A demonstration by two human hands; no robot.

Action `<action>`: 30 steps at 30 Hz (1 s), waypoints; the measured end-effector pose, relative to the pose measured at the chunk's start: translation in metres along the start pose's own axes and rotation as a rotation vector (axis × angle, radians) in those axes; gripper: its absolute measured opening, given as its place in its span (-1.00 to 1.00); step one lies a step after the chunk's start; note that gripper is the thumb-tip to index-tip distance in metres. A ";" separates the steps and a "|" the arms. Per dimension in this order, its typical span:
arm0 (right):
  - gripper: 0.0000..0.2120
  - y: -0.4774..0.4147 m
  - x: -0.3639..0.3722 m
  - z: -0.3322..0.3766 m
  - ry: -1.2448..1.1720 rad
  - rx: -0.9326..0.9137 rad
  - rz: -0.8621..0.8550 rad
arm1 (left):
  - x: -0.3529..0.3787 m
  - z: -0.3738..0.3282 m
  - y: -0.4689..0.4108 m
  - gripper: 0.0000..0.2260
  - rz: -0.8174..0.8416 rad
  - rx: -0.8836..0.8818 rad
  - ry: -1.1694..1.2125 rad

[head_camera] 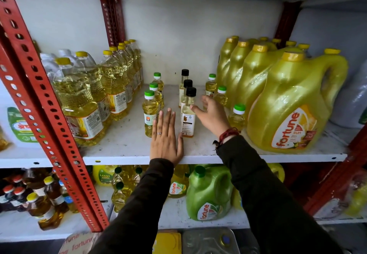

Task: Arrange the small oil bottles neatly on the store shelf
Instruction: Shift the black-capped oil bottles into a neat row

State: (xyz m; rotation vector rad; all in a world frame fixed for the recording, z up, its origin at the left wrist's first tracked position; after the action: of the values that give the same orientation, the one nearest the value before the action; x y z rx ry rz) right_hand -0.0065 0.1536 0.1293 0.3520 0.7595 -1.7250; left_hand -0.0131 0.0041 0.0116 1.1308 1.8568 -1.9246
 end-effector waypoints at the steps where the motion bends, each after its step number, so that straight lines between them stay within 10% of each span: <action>1: -0.40 -0.005 0.006 -0.002 -0.046 0.036 0.016 | 0.000 0.000 0.000 -0.37 0.002 -0.001 0.002; 9: -0.74 -0.017 0.016 -0.007 -0.276 0.071 -0.009 | 0.002 0.001 0.000 -0.36 0.014 0.010 -0.020; 24: -0.46 -0.014 0.024 -0.008 -0.040 0.058 -0.178 | 0.001 0.001 0.000 -0.37 0.020 0.007 0.014; 30: -0.71 -0.013 0.025 -0.007 -0.121 -0.021 -0.081 | 0.002 0.001 0.000 -0.38 0.014 0.010 0.015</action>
State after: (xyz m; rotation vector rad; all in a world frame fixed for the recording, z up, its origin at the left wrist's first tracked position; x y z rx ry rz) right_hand -0.0268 0.1411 0.1136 0.2021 0.7114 -1.7960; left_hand -0.0145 0.0037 0.0098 1.1621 1.8437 -1.9255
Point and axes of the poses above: each hand's wrist, its own y-axis away from the middle knuckle, its own x-axis out of the palm, z = x × y, the point moved 2 cm from there along -y, towards the middle knuckle, and after that the axes turned 2 degrees about x, right-handed, at the moved point
